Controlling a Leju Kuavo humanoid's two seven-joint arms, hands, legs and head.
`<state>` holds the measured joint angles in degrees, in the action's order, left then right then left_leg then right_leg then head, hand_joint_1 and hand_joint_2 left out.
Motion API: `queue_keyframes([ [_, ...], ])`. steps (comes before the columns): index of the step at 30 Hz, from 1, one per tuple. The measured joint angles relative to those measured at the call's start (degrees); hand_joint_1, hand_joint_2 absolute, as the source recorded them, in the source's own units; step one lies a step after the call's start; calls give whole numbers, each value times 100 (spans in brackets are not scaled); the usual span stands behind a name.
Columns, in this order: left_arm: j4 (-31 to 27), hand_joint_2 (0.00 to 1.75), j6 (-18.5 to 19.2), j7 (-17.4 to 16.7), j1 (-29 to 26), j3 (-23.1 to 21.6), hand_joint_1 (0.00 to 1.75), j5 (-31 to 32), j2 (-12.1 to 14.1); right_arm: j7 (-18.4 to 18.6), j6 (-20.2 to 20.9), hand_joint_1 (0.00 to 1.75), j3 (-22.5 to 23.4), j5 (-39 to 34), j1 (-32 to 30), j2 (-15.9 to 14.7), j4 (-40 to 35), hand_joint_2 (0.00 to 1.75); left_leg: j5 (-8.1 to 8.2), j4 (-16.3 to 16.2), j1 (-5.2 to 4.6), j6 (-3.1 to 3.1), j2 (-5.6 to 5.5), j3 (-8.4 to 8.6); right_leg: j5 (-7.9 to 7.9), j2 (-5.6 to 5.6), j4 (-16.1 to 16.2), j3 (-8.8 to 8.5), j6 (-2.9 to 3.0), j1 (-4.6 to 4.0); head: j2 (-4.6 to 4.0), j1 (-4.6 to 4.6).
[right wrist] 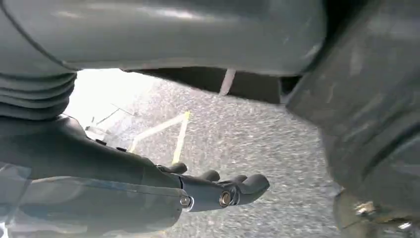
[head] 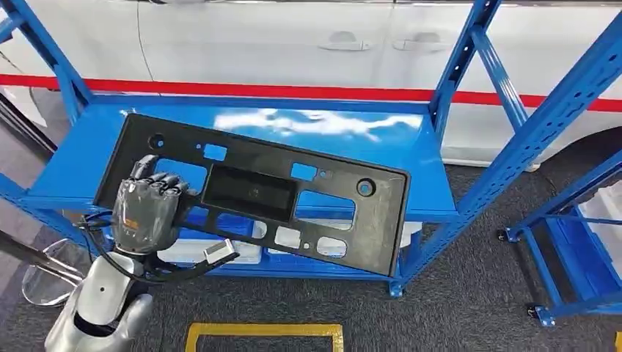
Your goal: Take the parts from the cabinet and place them on the table.
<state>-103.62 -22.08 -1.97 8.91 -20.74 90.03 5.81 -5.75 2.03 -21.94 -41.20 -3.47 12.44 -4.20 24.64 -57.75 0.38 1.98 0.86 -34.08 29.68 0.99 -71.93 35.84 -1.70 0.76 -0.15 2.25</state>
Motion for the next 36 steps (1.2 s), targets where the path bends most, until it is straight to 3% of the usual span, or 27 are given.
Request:
queue_keyframes([
  [1,-9,175,0,-9,-1,-9,175,0,0,0,0,0,0,0,3,0,0,0,-37,-56,-1,-17,-1,-91,-84,-8,425,-339,22,-3,0,0],
  [3,-61,175,-20,-42,-10,-26,175,0,2,4,0,0,-7,0,2,0,0,0,-76,-155,-30,-62,4,-202,187,-24,1368,-965,104,-53,0,2],
  [4,-85,175,-33,-48,-14,-39,175,0,2,7,-9,0,-9,0,4,4,4,0,-140,-150,-28,-103,14,-225,247,-16,1454,-979,140,-62,0,0],
  [6,-103,175,-68,-55,-25,-79,175,0,2,15,-7,0,-13,0,5,7,7,0,-271,-117,-11,-176,14,-276,158,-1,1441,-874,227,-88,0,0],
  [7,-111,175,-83,-61,-35,-92,175,0,8,15,-4,0,-13,0,-1,7,7,0,-276,-136,-19,-203,-9,-313,63,-10,1534,-833,291,7,0,2],
  [8,-113,175,-107,-78,-58,-94,175,0,35,20,-2,0,-15,0,-3,7,9,0,-73,-207,-5,-227,-42,-362,-7,-57,1531,-782,328,-4,0,2],
  [9,-125,175,-129,-94,-59,-103,175,0,48,20,0,0,-17,0,-2,7,11,0,298,-446,10,-240,-47,-439,-75,-57,1529,-699,380,0,0,0],
  [11,-155,175,-181,-120,-64,-125,175,0,87,20,0,0,-24,0,-1,7,9,0,955,-1242,51,-289,-46,-568,-208,-69,1518,-532,382,-4,0,0],
  [12,-157,175,-184,-142,-66,-138,175,0,107,20,0,0,-24,0,-1,7,9,0,1039,-1577,67,-314,-46,-591,-269,-75,1508,-444,370,-1,0,2],
  [13,-162,175,-186,-170,-70,-153,175,0,131,20,0,0,-24,0,-1,7,9,0,927,-1761,92,-340,-46,-552,-331,-80,1489,-347,351,7,0,2],
  [15,-199,175,-186,-234,-72,-208,175,0,208,28,0,0,-28,0,-1,7,9,0,439,-1481,147,-396,-46,-184,-441,-82,1418,-133,289,41,0,2],
  [16,-230,175,-186,-269,-71,-243,175,0,238,31,0,0,-31,0,-1,7,9,0,300,-1070,174,-430,-49,150,-481,-76,1357,-29,245,66,0,2],
  [18,-280,175,-186,-310,-52,-278,175,2,280,31,0,0,-35,0,3,4,9,0,638,-94,166,-478,-140,830,-534,-44,1238,95,168,54,0,4],
  [19,-315,175,-188,-343,-56,-297,175,2,297,31,0,0,-39,0,3,4,9,0,741,10,155,-350,-152,835,-579,-32,1232,97,109,48,0,0],
  [21,-337,175,-190,-385,-52,-354,175,0,367,28,0,0,-42,-2,0,7,9,0,676,-48,110,-257,-131,751,-714,-18,1294,98,11,56,0,2],
  [22,-343,175,-188,-415,-49,-380,175,0,401,26,0,0,-44,-4,-3,5,19,0,597,-28,131,-170,-104,693,-748,-12,1299,143,-35,75,0,-2],
  [23,-348,175,-181,-442,-46,-396,175,0,413,24,-2,0,-48,-7,-1,4,22,0,522,-26,129,-116,-67,621,-530,-33,1206,201,-39,99,0,2],
  [24,-356,175,-181,-474,-43,-411,175,2,426,17,0,0,-50,-7,0,4,22,0,466,-27,113,-65,-64,547,-181,-45,990,264,-30,91,0,-2],
  [25,-367,175,-175,-520,-41,-426,175,0,459,11,0,0,-52,-7,4,7,22,0,397,-29,95,-28,-53,465,247,-44,577,333,-27,85,0,-2],
  [26,-372,175,-175,-542,-41,-437,175,0,478,11,0,0,-57,-4,9,4,22,0,342,-32,75,-10,-48,410,484,-42,234,370,-25,68,0,-2],
  [27,-378,175,-170,-573,-39,-466,175,0,505,11,0,0,-61,-4,12,7,22,0,266,-42,40,16,-42,320,625,-41,-192,392,-17,43,0,-2],
  [29,-378,175,-168,-586,-42,-505,175,0,549,11,0,0,-61,-4,14,6,22,0,150,-63,-28,43,-42,142,343,-40,-393,239,41,-5,0,-2],
  [31,-382,175,-168,-586,-41,-520,175,0,575,15,2,0,-61,-4,18,7,22,0,46,-75,-98,59,-44,-13,-33,-40,83,-190,187,-72,0,0],
  [32,-391,175,-168,-586,-40,-520,175,0,588,30,2,0,-63,-4,29,6,22,0,-10,-76,-124,64,-45,-68,-79,-42,574,-545,309,-137,0,0],
  [33,-398,175,-168,-592,-38,-520,175,2,603,52,-2,0,-63,-2,28,9,26,0,-67,-81,-151,42,-40,-109,150,-77,1276,-1009,484,-254,0,2],
  [34,-407,175,-168,-605,-42,-520,175,0,616,52,-7,0,-63,-2,22,35,26,0,-117,-80,-145,27,-24,-116,225,-76,1607,-1157,473,-230,0,0],
  [36,-415,175,-168,-640,-34,-525,175,0,647,52,-4,0,-63,0,27,50,48,0,-282,-6,-79,-46,-12,-197,129,-22,1622,-1066,438,-275,0,0],
])
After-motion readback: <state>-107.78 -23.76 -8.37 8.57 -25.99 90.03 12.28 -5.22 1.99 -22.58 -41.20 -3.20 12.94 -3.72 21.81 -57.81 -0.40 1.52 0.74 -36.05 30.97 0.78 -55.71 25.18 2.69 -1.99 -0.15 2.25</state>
